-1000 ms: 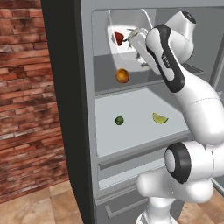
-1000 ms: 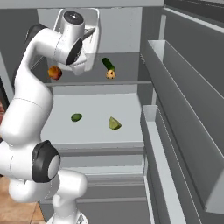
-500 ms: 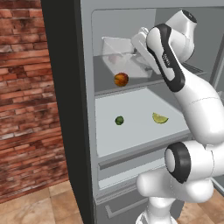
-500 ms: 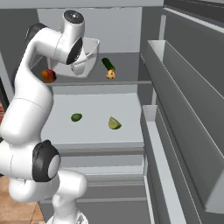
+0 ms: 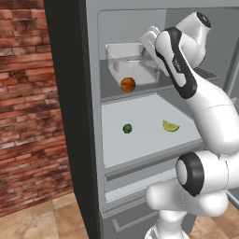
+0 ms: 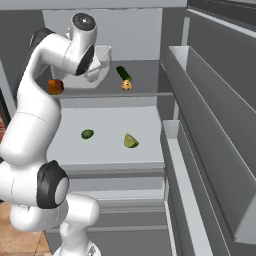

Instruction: Place the tupperware on the top shelf of the fridge. Make space for the tupperware among the existing items by rearranging them on the shelves if needed. Close the fridge door when finished.

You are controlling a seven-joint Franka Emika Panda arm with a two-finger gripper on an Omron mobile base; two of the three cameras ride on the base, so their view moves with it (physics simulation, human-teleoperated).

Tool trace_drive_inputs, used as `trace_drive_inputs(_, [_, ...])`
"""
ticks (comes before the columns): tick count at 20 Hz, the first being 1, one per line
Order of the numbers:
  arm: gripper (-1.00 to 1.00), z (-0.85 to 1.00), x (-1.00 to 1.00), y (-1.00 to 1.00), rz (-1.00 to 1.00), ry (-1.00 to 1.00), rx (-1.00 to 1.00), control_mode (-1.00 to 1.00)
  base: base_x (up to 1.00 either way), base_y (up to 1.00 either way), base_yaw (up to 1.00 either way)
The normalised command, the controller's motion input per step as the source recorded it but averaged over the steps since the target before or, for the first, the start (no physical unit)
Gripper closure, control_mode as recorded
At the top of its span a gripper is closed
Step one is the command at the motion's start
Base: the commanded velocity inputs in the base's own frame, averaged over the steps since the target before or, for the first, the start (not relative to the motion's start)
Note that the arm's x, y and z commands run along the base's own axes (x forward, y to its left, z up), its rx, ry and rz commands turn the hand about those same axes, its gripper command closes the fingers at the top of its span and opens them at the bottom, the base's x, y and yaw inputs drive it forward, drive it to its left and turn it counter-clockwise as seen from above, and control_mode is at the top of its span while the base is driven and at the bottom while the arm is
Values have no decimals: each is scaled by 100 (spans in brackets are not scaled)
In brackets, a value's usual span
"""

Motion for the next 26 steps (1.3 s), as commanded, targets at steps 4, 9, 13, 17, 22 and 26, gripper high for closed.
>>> trace_drive_inputs(4, [-100, 2, 0, 0, 3, -45, 0, -100, 0, 0, 0])
trace_drive_inputs(9, [-100, 0, -82, -23, 0, -26, -1, -100, 0, 0, 0])
trace_drive_inputs(13, [-100, 38, -93, -50, 0, -3, 0, -100, 0, 0, 0])
trace_drive_inputs(17, [-100, 51, -100, -56, 0, 0, 0, -100, 0, 0, 0])
trace_drive_inputs(22, [-100, 13, -100, -35, 5, 7, -13, -100, 0, 0, 0])
trace_drive_inputs(26, [-100, -58, -100, 0, 15, 15, -46, -100, 0, 0, 0])
